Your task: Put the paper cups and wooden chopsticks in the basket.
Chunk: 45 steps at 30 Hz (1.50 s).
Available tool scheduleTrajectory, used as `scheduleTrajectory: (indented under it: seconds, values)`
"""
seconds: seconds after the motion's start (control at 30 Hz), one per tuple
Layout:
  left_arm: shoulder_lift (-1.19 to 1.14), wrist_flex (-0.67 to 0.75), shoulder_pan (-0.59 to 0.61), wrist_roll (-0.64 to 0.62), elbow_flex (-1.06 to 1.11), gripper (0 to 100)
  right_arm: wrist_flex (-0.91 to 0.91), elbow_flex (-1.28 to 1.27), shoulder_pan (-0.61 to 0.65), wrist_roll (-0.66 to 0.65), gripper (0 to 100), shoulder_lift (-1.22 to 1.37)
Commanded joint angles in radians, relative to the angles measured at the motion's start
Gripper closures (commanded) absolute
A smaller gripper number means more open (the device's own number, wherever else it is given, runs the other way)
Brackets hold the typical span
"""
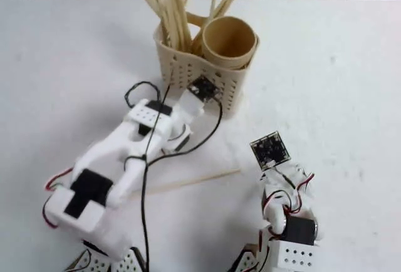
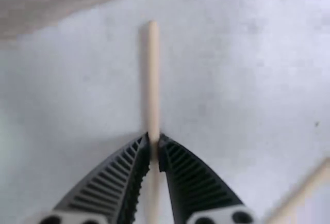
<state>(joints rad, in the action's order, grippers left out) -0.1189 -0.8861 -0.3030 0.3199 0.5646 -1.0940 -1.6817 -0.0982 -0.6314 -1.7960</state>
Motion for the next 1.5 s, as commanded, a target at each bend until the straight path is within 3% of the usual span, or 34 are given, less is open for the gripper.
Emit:
scheduleTrajectory:
  seconds: [0.0, 0.37, 0.63, 0.77, 1.0, 1.2, 1.47]
  values:
    - [0.13, 0.005, 0.005, -0.012, 0.048, 98, 0.008, -0.009, -0.001, -0.006, 92.9, -0.01]
    - [0.591, -0.084, 0.073, -0.018, 0.149, 98, 0.008, -0.009, -0.001, -0.006, 92.9, -0.01]
    - [0.908, -0.104, 0.068, -0.078, -0.138, 98, 0.008, -0.009, -0.001, -0.006, 92.9, -0.01]
    - [0.862, 0.006, 0.068, -0.166, -0.345, 98, 0.008, -0.009, -0.001, -0.006, 92.9, -0.01]
    - [0.572, 0.256, 0.068, -0.275, -0.638, 97, 0.008, -0.009, -0.001, -0.006, 92.9, -0.01]
    - [0.332, 0.264, 0.068, -0.394, -0.939, 97, 0.008, -0.009, -0.001, -0.006, 92.9, -0.01]
    - [0.134, 0.265, 0.077, -0.399, -1.115, 97, 0.008, -0.009, -0.001, -0.006, 92.9, -0.01]
